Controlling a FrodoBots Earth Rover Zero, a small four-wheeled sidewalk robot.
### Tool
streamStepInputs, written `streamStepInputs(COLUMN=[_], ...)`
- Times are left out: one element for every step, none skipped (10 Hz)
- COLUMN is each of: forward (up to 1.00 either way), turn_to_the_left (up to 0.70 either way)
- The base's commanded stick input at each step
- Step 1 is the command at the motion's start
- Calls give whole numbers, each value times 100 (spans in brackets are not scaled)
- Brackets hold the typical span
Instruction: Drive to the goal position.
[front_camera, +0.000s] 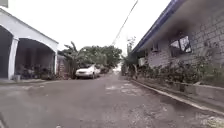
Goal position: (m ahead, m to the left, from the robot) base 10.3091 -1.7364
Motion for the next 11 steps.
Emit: streamStepInputs(forward=[70, 70, 70, 70, 70, 70, 70, 70, 70, 70, 70], turn_to_the_left=[0, 0, 0, 0, 0, 0, 0, 0, 0, 0, 0])
